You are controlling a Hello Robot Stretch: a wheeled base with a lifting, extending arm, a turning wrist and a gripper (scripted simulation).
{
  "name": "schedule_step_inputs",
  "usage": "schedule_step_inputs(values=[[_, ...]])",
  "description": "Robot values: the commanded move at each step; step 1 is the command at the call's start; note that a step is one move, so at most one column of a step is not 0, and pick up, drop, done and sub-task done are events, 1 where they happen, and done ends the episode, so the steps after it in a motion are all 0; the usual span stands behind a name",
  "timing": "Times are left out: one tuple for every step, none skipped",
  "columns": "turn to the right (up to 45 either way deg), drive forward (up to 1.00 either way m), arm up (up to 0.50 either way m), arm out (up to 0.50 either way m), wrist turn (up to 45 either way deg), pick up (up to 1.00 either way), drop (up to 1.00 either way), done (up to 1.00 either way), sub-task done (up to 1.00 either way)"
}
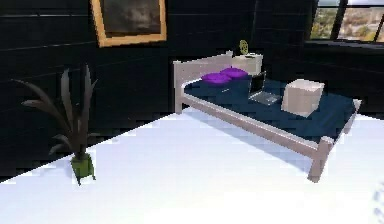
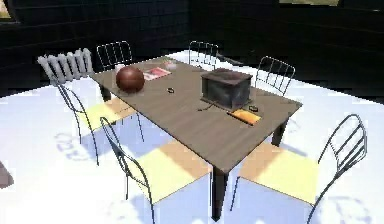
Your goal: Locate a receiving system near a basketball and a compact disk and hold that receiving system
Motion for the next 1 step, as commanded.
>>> schedule_step_inputs(values=[[0.0, 0.40, 0.00, 0.00, 0.0, 0.00, 0.00, 0.00, 0.00]])
